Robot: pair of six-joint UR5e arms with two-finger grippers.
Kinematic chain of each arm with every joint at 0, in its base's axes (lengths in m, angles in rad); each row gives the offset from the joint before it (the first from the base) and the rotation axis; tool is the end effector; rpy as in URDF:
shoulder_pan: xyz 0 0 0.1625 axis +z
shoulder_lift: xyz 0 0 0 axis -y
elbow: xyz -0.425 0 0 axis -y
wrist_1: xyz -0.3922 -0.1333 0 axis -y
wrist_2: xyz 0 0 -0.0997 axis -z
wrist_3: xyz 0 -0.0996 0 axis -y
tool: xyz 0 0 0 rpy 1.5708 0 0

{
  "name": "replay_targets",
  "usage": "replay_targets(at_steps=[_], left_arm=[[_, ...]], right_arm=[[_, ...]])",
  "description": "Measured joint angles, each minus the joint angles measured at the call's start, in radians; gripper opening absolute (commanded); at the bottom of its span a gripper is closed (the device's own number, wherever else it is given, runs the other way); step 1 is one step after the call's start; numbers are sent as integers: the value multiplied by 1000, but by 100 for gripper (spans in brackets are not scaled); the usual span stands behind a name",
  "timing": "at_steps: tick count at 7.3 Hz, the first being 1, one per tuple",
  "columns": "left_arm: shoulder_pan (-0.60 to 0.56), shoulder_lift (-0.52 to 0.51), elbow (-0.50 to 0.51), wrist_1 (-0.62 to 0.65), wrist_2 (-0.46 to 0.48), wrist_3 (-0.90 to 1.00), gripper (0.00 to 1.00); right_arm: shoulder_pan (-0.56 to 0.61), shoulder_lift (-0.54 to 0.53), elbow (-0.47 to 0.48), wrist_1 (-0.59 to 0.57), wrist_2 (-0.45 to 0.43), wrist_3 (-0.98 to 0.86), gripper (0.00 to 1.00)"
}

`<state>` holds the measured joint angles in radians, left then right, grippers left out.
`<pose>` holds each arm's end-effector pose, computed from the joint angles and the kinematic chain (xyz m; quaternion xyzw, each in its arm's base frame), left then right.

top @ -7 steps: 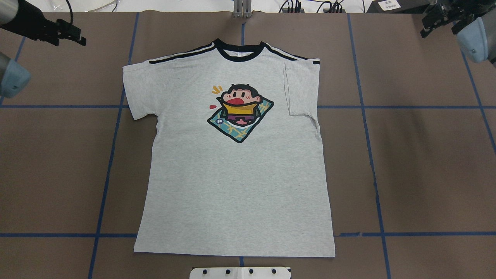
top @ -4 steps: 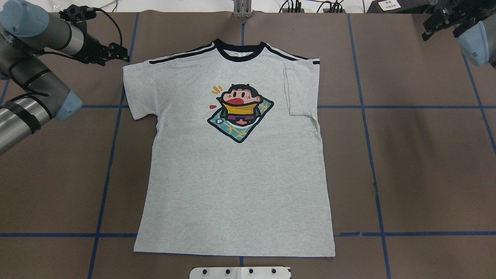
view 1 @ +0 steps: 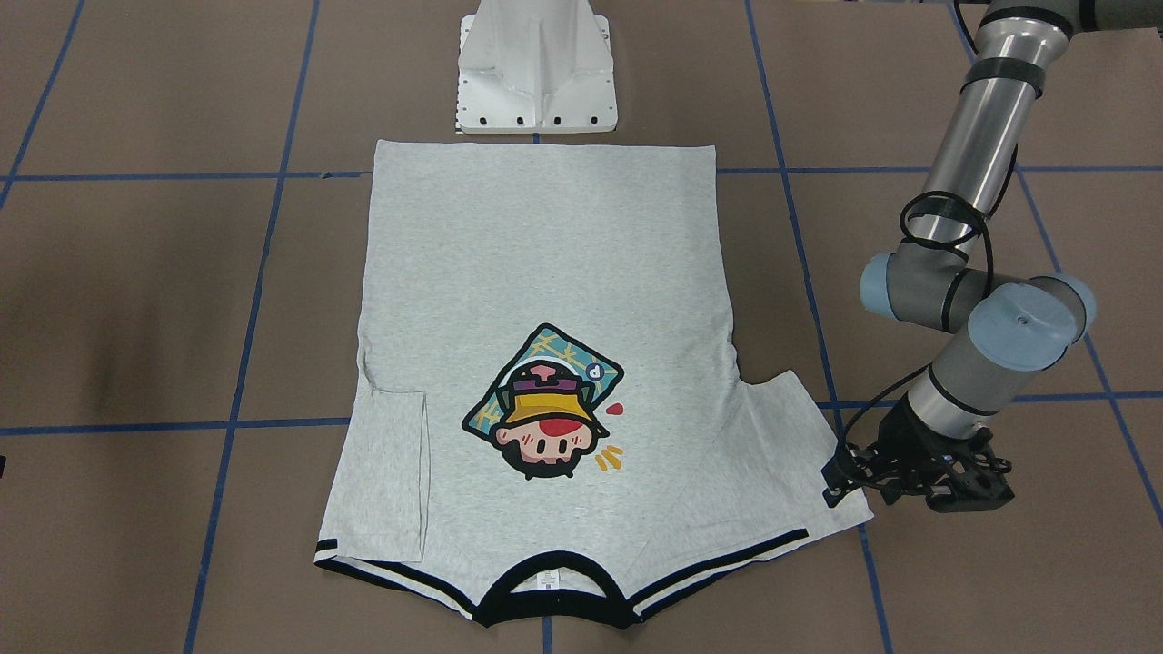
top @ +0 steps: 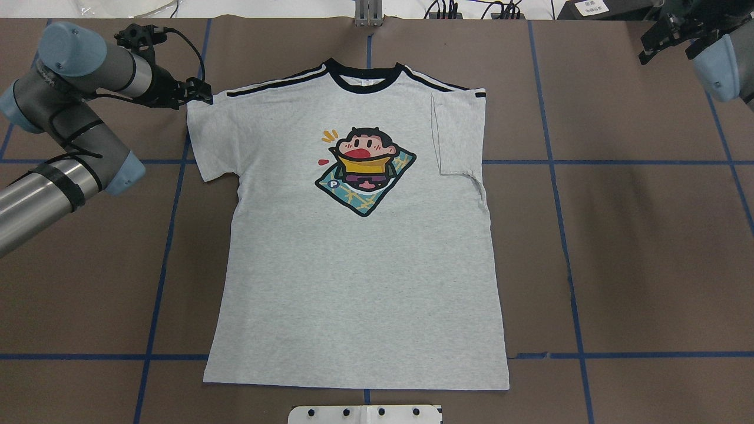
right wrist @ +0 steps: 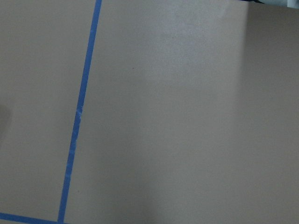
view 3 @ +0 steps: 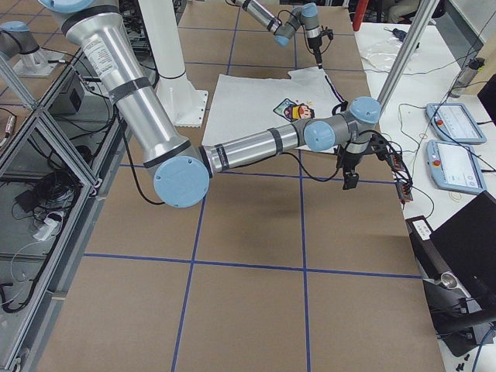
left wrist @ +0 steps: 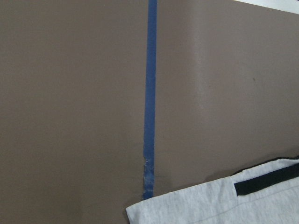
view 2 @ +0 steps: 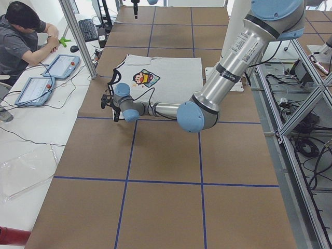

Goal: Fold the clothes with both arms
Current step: 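Move the left gripper to the shirt shoulder nearest it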

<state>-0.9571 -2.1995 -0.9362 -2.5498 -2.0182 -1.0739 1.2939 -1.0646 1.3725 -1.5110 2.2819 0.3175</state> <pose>0.3711 -0.6835 0.4767 0.1565 0.4710 -0.0956 0.8629 -0.1257 -0.6920 0.4499 0.0636 -0.3774 -0.0449 0.9228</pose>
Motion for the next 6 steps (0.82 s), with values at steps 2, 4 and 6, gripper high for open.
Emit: replay_targets(at_steps=[2,4,6], left_arm=[[6,-1,6,-1,2,0,61],[6,-1,8,-1,1,3,61],[7,1,8,-1,1,5,60]], right_arm=[[-1,0,-1,0,0,0,100],[-2,0,-1,0,0,0,100],[-4,2,-1,0,-1,1,100]])
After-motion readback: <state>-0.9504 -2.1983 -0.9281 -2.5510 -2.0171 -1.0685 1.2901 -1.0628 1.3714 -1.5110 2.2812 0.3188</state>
